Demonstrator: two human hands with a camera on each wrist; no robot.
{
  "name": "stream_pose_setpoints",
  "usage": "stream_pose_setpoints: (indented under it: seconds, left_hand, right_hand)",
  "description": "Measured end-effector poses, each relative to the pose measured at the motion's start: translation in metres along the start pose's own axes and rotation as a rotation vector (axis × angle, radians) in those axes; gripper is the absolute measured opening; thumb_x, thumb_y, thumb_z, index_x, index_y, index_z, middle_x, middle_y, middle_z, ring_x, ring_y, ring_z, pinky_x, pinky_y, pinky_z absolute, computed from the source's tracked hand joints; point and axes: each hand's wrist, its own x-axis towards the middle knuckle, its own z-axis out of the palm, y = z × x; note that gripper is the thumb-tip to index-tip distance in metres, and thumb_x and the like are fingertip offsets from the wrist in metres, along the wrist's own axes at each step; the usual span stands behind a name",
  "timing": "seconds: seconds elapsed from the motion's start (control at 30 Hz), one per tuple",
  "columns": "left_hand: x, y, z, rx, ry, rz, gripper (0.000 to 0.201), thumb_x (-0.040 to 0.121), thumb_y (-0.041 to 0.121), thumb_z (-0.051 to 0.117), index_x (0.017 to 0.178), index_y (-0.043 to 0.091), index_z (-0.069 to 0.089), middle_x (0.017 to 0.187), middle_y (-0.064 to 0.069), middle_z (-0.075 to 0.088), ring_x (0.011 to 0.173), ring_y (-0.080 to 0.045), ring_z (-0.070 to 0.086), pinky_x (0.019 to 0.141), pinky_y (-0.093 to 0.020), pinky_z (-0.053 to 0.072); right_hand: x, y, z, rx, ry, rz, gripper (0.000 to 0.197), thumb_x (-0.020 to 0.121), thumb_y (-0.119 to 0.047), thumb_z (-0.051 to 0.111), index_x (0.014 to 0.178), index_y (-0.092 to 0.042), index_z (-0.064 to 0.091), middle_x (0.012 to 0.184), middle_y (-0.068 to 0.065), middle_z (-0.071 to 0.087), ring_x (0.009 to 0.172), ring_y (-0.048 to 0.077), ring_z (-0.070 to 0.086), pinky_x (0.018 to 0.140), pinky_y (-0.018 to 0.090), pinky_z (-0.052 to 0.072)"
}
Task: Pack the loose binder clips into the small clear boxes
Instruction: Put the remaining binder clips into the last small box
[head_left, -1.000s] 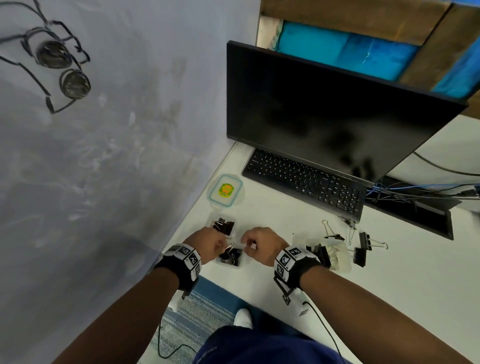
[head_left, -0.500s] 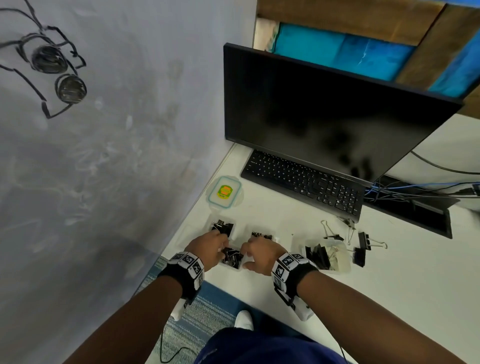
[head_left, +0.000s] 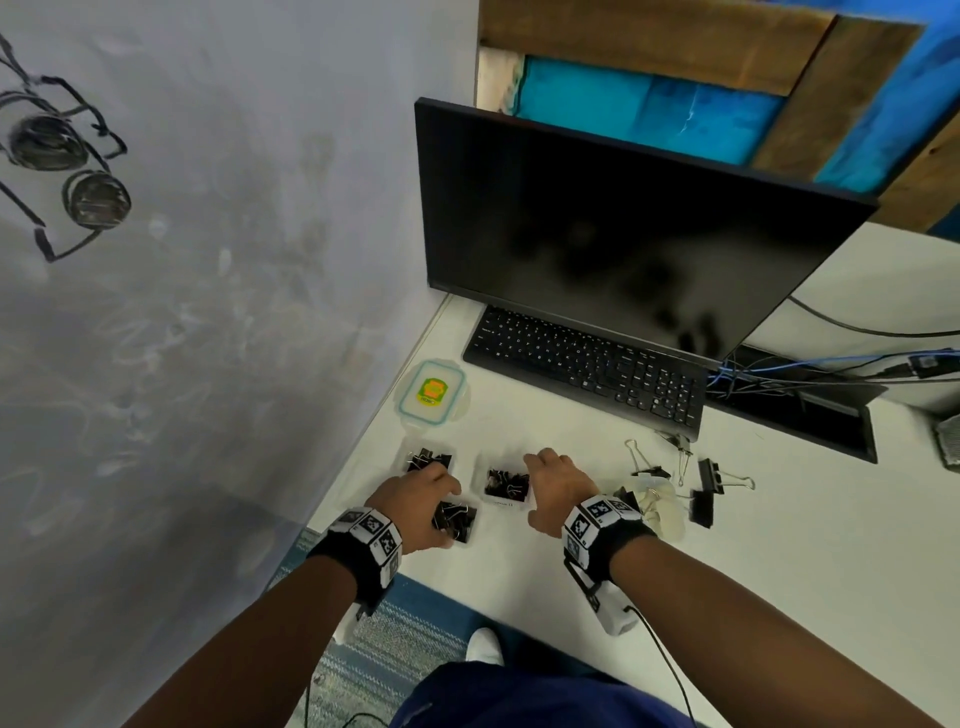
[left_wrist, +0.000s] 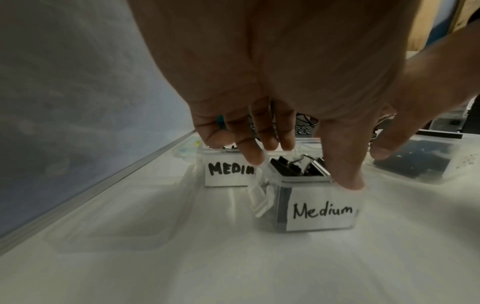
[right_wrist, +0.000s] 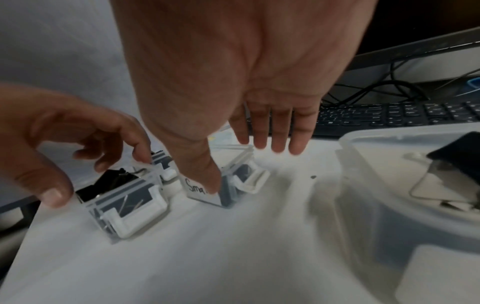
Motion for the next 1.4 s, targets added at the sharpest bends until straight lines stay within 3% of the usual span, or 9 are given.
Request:
stream_pose_setpoints:
  seconds: [0.13, 0.4, 0.57, 0.7, 0.83, 1.0, 1.13, 1.3, 1.4]
  left_hand:
    - [0.000, 0.000, -0.003, 0.028, -0.017, 0.009, 0.066, 0.074, 0.049, 0.075, 0.131, 0.031, 0.047, 0.135, 0.014, 0.040, 0.113, -0.010, 0.052, 0.089, -0.032, 0.048]
    - [-0.002, 0.001, -0.004, -0.025, 0.015, 0.020, 0.061, 0.076, 0.051, 0.070, 0.130, 0.033, 0.047, 0.131, 0.015, 0.042, 0.107, -0.011, 0.056, 0.087, -0.032, 0.048]
    - [0.016, 0.025, -0.017, -0.065, 0.119, 0.061, 0.032, 0.088, 0.044, 0.057, 0.117, 0.031, 0.054, 0.118, 0.013, 0.049, 0.099, -0.016, 0.060, 0.083, -0.034, 0.051]
    - [0.040, 0.062, -0.025, -0.076, 0.145, 0.158, 0.020, 0.092, 0.032, 0.054, 0.111, 0.027, 0.058, 0.114, 0.011, 0.052, 0.094, -0.016, 0.060, 0.082, -0.032, 0.050]
    - [0.065, 0.098, -0.026, -0.081, 0.062, 0.232, 0.032, 0.092, 0.035, 0.055, 0.123, 0.030, 0.051, 0.128, 0.013, 0.042, 0.090, -0.013, 0.058, 0.085, -0.031, 0.048]
    - [0.087, 0.144, -0.019, 0.041, -0.072, 0.371, 0.064, 0.087, 0.045, 0.063, 0.143, 0.028, 0.036, 0.147, 0.010, 0.030, 0.125, -0.017, 0.046, 0.103, -0.035, 0.042]
    - [0.096, 0.187, -0.008, 0.151, -0.174, 0.437, 0.085, 0.082, 0.045, 0.070, 0.151, 0.023, 0.026, 0.155, 0.006, 0.025, 0.135, -0.019, 0.038, 0.109, -0.035, 0.036]
    - [0.108, 0.229, 0.013, 0.173, -0.199, 0.471, 0.078, 0.086, 0.028, 0.069, 0.150, 0.019, 0.027, 0.154, 0.003, 0.025, 0.130, -0.023, 0.044, 0.108, -0.033, 0.038]
    - [0.112, 0.252, 0.027, 0.121, -0.156, 0.467, 0.066, 0.090, 0.028, 0.064, 0.147, 0.020, 0.033, 0.155, 0.005, 0.019, 0.124, -0.025, 0.050, 0.106, -0.034, 0.040]
  right_hand:
    - [0.004, -0.001, 0.000, 0.056, -0.012, -0.005, 0.055, 0.084, -0.018, 0.062, 0.133, -0.010, 0.041, 0.130, 0.009, 0.043, 0.120, 0.030, 0.048, 0.096, 0.040, 0.048]
    - [0.003, -0.008, 0.001, 0.087, 0.016, -0.020, 0.064, 0.083, -0.014, 0.061, 0.141, -0.012, 0.036, 0.136, 0.009, 0.042, 0.123, 0.029, 0.048, 0.097, 0.039, 0.049]
    - [-0.012, 0.011, -0.015, 0.171, 0.201, 0.054, 0.057, 0.088, -0.022, 0.055, 0.141, -0.012, 0.037, 0.136, 0.008, 0.046, 0.122, 0.026, 0.048, 0.095, 0.038, 0.048]
    - [-0.032, 0.047, -0.025, 0.059, 0.267, 0.179, 0.054, 0.088, -0.030, 0.051, 0.138, -0.017, 0.040, 0.141, 0.006, 0.044, 0.128, 0.027, 0.041, 0.106, 0.042, 0.038]
    - [-0.059, 0.091, -0.017, 0.014, 0.126, 0.293, 0.057, 0.088, -0.032, 0.051, 0.142, -0.019, 0.037, 0.148, 0.007, 0.037, 0.133, 0.030, 0.036, 0.111, 0.049, 0.033]
    - [-0.094, 0.131, 0.008, 0.142, 0.124, 0.323, 0.066, 0.092, -0.040, 0.052, 0.150, -0.021, 0.026, 0.154, 0.003, 0.030, 0.134, 0.029, 0.041, 0.107, 0.046, 0.040]
    - [-0.117, 0.154, 0.017, 0.157, 0.091, 0.340, 0.073, 0.092, -0.037, 0.056, 0.153, -0.023, 0.019, 0.156, 0.004, 0.028, 0.135, 0.029, 0.041, 0.108, 0.045, 0.040]
    - [-0.144, 0.191, 0.028, 0.254, 0.078, 0.338, 0.074, 0.088, -0.024, 0.059, 0.152, -0.026, 0.021, 0.153, 0.003, 0.031, 0.132, 0.027, 0.045, 0.103, 0.040, 0.045]
    - [-0.163, 0.216, 0.032, 0.298, 0.073, 0.335, 0.073, 0.085, -0.017, 0.058, 0.149, -0.028, 0.024, 0.152, 0.000, 0.033, 0.130, 0.026, 0.048, 0.101, 0.038, 0.047]
